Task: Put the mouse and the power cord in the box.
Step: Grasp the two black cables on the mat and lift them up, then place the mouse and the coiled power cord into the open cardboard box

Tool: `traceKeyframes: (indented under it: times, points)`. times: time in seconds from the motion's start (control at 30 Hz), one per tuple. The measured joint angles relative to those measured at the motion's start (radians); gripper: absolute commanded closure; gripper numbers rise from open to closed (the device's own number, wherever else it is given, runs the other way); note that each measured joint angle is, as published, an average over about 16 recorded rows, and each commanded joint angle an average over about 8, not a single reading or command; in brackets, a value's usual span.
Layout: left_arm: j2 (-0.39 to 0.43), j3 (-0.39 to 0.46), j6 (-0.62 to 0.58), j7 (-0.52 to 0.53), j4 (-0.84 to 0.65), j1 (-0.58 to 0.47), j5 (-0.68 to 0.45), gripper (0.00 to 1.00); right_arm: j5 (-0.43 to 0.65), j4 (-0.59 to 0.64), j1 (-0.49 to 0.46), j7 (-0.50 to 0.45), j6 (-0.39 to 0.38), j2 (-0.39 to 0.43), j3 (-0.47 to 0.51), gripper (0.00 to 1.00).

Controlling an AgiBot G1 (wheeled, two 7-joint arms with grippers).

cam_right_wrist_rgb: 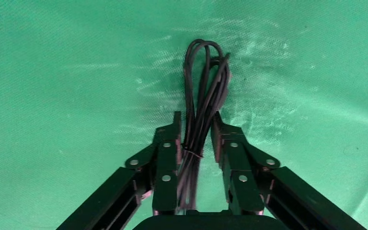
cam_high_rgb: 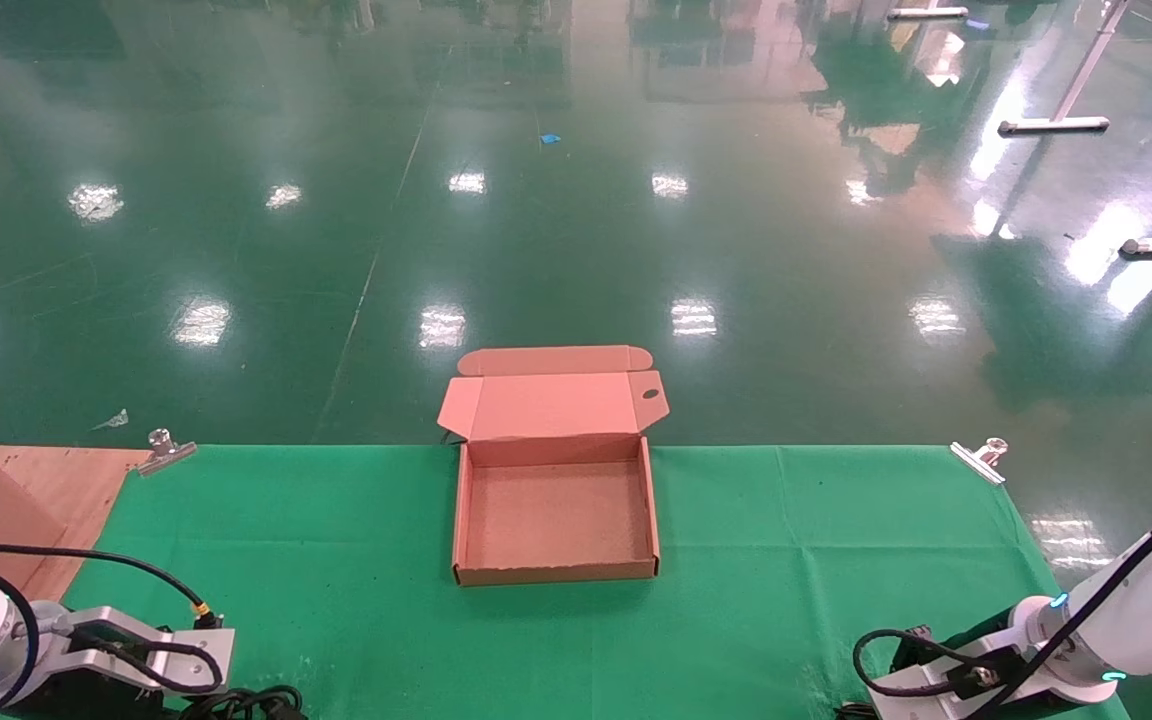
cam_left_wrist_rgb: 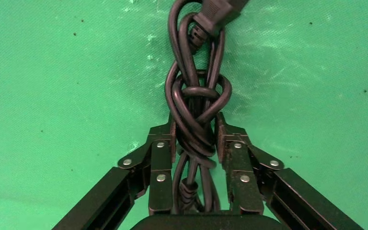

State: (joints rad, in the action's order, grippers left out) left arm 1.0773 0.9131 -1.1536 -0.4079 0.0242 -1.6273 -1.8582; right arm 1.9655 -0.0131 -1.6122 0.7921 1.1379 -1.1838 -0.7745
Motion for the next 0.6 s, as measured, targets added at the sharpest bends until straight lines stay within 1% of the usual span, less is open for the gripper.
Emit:
traceKeyframes:
  times: [0.33, 0.6]
  points:
    - [0.008, 0.006, -0.038, -0.008, 0.007, -0.04, -0.008, 1.0, -0.02, -0.002, -0.032, 0.011, 0.034, 0.011, 0.014, 1.0]
    - [0.017, 0.011, -0.098, -0.011, 0.04, -0.117, -0.016, 1.0, -0.057, -0.018, -0.102, 0.024, 0.1, 0.028, 0.04, 1.0]
